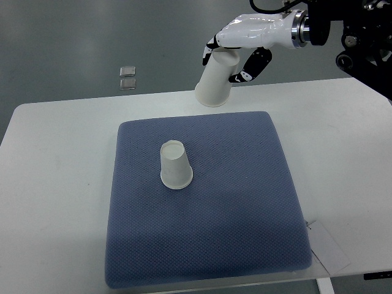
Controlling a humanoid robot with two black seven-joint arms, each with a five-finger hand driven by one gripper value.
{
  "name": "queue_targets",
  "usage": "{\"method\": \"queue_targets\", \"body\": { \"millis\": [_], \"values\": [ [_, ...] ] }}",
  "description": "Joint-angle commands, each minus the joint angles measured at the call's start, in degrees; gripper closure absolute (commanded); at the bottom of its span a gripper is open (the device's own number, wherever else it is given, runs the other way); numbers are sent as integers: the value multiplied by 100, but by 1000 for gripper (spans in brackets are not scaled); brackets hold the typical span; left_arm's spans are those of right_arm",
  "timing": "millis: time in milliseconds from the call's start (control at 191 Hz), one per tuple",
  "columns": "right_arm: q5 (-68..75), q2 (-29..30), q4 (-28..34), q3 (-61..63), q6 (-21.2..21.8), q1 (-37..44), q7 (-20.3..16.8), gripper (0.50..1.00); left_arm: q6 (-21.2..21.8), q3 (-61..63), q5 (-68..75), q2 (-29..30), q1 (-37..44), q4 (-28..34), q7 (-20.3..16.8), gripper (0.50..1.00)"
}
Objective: Stack paper cups
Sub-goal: 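Lift the cup with the right hand and carry it over the pad cup, then lower the held cup onto the upside-down cup on the pad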
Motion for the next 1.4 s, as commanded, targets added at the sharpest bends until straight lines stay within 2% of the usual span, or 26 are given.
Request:
{"method": "queue_targets", "body": {
  "millis": [0,372,729,1395],
  "values": [
    [0,194,110,0,105,88,-3,951,0,0,0,0,-1,0,0,500],
    [-9,660,216,-9,395,80,-12,948,0,0,0,0,-1,0,0,500],
    [-53,1213,216,-71,413,-105,-100,946,0,0,0,0,-1,0,0,500],
    [-492,1266,216,-229,395,-351,-91,930,0,0,0,0,-1,0,0,500]
  ]
}}
